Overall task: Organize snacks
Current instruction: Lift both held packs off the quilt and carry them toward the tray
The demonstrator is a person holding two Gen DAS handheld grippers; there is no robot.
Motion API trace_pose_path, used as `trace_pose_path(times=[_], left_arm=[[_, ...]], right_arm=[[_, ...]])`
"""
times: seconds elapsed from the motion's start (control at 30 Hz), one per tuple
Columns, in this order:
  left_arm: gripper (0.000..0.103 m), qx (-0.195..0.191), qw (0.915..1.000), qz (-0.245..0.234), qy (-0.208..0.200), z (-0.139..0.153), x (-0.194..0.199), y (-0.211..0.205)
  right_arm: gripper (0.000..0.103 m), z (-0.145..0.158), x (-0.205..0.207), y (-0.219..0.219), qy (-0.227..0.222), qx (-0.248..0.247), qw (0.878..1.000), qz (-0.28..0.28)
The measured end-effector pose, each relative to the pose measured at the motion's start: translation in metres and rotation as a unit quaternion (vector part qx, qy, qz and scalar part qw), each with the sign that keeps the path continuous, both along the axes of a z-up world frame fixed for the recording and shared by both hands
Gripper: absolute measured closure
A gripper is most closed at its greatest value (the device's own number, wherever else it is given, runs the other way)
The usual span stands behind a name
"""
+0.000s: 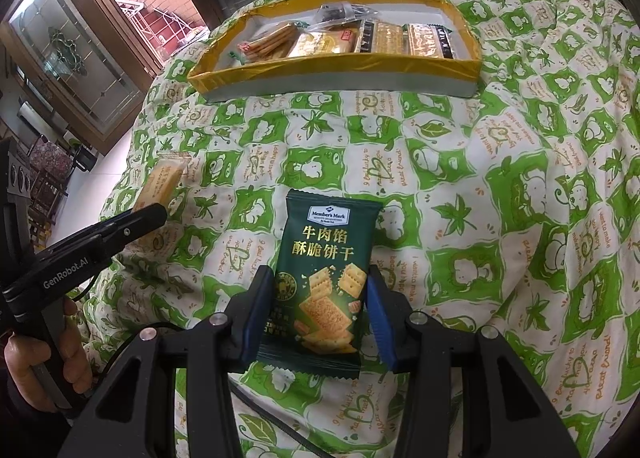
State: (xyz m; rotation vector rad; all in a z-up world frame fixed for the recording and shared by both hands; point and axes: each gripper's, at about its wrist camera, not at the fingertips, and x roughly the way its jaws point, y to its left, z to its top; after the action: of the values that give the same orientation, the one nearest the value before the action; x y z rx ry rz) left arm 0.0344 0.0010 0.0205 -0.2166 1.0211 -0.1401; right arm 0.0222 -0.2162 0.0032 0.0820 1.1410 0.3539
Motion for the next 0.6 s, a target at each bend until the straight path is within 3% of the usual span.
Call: trace_pose_path(times=[0.6], left_arm=[[0.069, 0.008, 0.9998, -0.018, -0.005, 0.009, 0.003, -0.017]], right_arm=[[0.058, 0.003, -0.001, -0.003, -0.004, 0.007, 1.0, -0.003]])
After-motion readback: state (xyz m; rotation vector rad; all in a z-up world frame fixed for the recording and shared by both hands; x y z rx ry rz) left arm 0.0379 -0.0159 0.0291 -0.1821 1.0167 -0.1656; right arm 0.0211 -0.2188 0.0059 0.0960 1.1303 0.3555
